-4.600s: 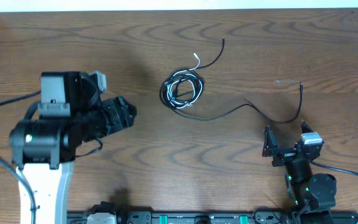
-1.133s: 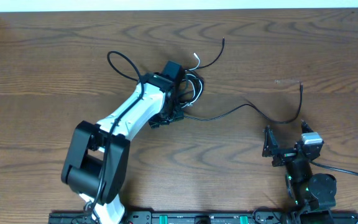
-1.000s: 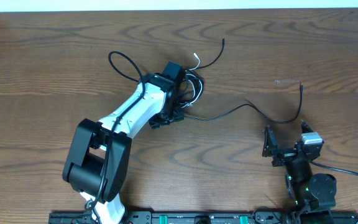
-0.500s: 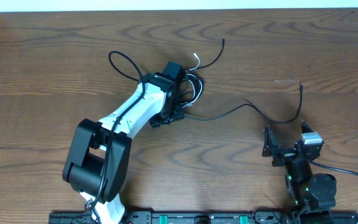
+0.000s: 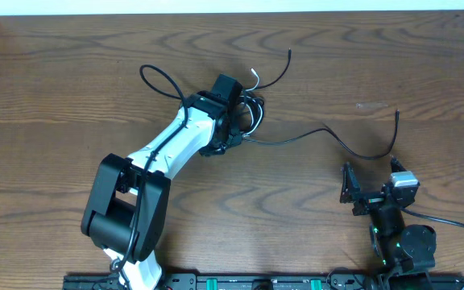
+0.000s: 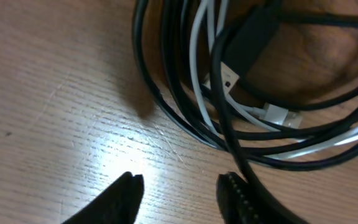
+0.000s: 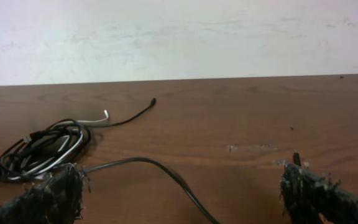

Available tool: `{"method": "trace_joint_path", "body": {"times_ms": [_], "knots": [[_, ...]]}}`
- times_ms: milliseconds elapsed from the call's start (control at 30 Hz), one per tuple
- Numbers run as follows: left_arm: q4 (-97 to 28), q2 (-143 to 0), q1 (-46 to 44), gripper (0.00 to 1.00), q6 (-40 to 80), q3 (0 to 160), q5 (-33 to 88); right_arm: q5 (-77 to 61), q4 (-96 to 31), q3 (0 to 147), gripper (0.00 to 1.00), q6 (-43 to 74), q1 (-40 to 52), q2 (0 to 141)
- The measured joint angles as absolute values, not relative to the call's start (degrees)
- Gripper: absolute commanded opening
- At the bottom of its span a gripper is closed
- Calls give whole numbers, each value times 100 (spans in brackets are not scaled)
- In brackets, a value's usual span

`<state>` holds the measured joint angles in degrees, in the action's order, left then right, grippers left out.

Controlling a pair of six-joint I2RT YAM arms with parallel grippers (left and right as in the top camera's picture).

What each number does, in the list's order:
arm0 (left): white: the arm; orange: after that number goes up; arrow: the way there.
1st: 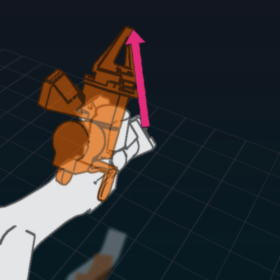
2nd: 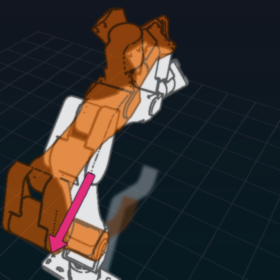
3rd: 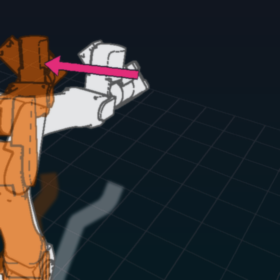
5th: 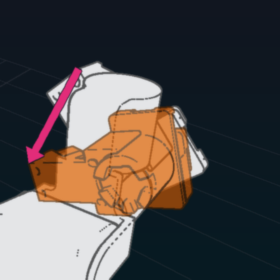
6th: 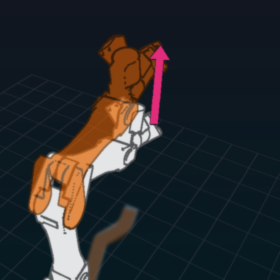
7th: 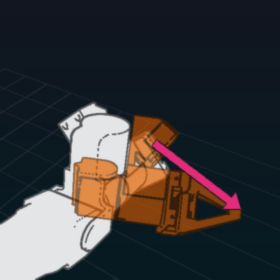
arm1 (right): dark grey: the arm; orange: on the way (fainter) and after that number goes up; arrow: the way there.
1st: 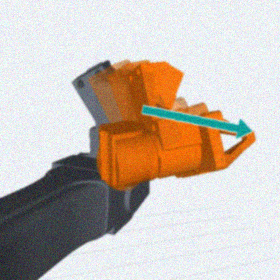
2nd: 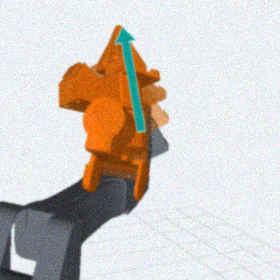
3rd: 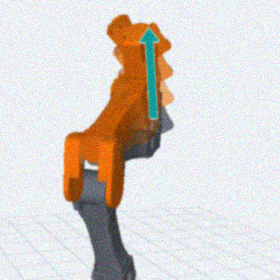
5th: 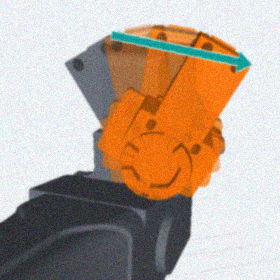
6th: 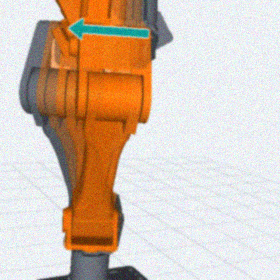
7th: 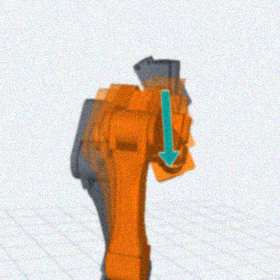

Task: Untangle cables
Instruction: 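Lower the left gripper over the black and white cable bundle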

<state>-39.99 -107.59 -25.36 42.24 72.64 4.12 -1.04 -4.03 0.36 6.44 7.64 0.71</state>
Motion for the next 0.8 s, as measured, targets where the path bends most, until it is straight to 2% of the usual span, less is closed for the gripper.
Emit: {"method": "trace_joint_path", "body": {"times_ms": [33,133,333,533,567,633,733,800], "knots": [[-3999,-10759,-2536,34,4239,7264,416,-104,-403,36,99,642,764,71],[-3997,-10759,-2534,9,4344,7264,416,-104,-403,36,99,642,764,71],[-4198,-10759,-2502,8,4346,7264,416,-104,-403,36,99,642,764,71],[-4447,-10759,-2018,8,4348,7288,635,-104,-403,36,99,642,764,71],[-4451,-10759,-1927,14,4351,7306,746,-104,-403,36,99,642,764,71],[-4401,-10759,-1798,35,4329,7341,998,-104,-403,36,99,642,764,71],[-4237,-10759,-1778,57,4311,7367,1413,-104,-403,36,99,642,764,71],[-4134,-10759,-1844,60,4346,7384,1610,-104,-403,36,99,642,764,71]]}}
